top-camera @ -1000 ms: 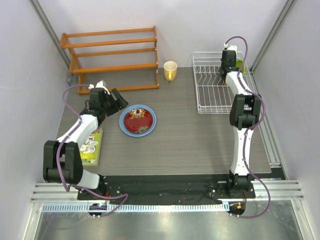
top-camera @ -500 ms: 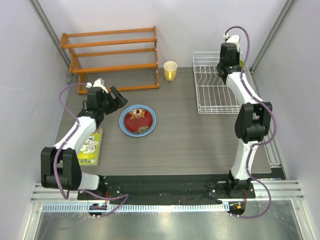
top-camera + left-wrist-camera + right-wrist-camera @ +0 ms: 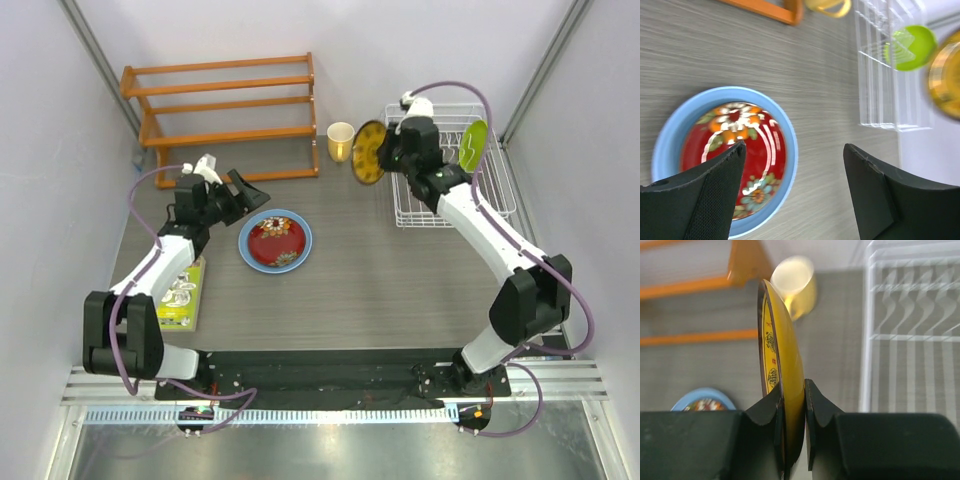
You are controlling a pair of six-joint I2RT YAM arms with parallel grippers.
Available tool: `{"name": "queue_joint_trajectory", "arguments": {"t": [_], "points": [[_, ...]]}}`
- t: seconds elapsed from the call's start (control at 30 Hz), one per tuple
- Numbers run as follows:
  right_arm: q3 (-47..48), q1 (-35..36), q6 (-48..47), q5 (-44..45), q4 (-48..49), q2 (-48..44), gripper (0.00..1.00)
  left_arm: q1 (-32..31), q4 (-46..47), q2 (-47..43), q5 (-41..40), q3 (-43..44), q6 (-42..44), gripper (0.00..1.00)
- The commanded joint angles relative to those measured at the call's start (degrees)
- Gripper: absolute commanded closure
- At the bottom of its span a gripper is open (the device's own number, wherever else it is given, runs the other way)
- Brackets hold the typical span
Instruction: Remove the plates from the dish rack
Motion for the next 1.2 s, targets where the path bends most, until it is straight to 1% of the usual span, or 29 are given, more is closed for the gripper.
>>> {"name": "queue_joint_trajectory", "arguments": {"t": [0.0, 0.07, 0.23, 0.37, 0.5, 0.63, 0.7, 0.73, 0.77, 0.83, 0.87, 0.9, 0.97, 1.03, 1.07, 1.1, 1.13, 1.17], "points": [[-6.51, 1.73, 11.52, -13.0, 7.77, -0.69, 0.93, -0.85, 10.17, 1.77, 8.01, -1.43, -5.01, 0.2], [-8.96, 2.34, 15.2, -19.04, 10.86, -0.26, 0.93, -1.12, 13.69, 2.82, 10.29, -1.87, -7.74, 0.2], [-11.26, 4.8, 19.7, -22.58, 17.28, 1.67, 0.93, -2.7, 22.38, 5.81, 12.85, -4.16, -12.75, 0.2], [-12.23, 6.73, 22.34, -24.96, 20.19, 3.52, 0.93, -5.15, 25.12, 8.62, 12.94, -4.07, -14.94, 0.2], [-12.67, 8.93, 24.28, -26.1, 22.38, 5.1, 0.92, -7.35, 30.55, 10.64, 12.24, -4.16, -17.67, 0.2], [-13.54, 9.64, 26.73, -28.65, 24.76, 5.81, 0.92, -9.2, 32.94, 12.93, 11.62, -3.54, -18.99, 0.21], [-14.25, 9.73, 27.7, -29.88, 26.87, 5.64, 0.92, -9.73, 34.43, 13.28, 11.36, -3.81, -19.52, 0.3], [-15.12, 9.73, 28.41, -30.5, 27.31, 5.46, 0.92, -9.73, 34.7, 13.37, 11.18, -3.98, -19.7, 0.37], [-15.48, 9.73, 28.5, -30.59, 27.83, 5.2, 0.92, -9.73, 34.96, 13.55, 11.01, -4.07, -19.7, 0.59], [-16.36, 9.73, 28.59, -30.33, 27.84, 4.49, 0.92, -9.73, 34.36, 13.46, 10.48, -4.25, -19.26, 0.73], [-16.45, 9.73, 28.33, -30.24, 27.75, 4.14, 0.92, -9.73, 33.92, 13.2, 10.22, -4.16, -19.08, 0.87], [-16.71, 9.73, 28.41, -30.15, 27.66, 3.88, 0.91, -9.73, 32.52, 12.94, 9.95, -4.25, -18.56, 0.92], [-16.71, 9.64, 28.06, -29.98, 27.14, 3.53, 0.91, -9.73, 30.84, 11.97, 8.37, -4.33, -16.81, 1.0], [-16.54, 9.64, 27.89, -30.06, 26.7, 3.44, 0.85, -9.73, 27.16, 10.57, 6.62, -4.07, -15.4, 1.0], [-16.45, 9.64, 27.88, -29.98, 26.43, 3.44, 0.77, -9.73, 25.84, 10.04, 6.0, -3.64, -13.56, 1.0], [-16.45, 9.64, 27.36, -29.71, 26.0, 3.35, 0.64, -9.73, 22.08, 8.99, 5.21, -3.28, -12.68, 1.0], [-16.1, 9.64, 26.84, -29.1, 25.3, 3.26, 0.55, -9.73, 19.87, 8.37, 4.25, -2.85, -11.45, 1.0], [-15.92, 9.47, 25.96, -27.96, 22.59, 2.91, 0.47, -9.73, 17.59, 7.67, 2.15, -2.14, -9.26, 1.0]]}}
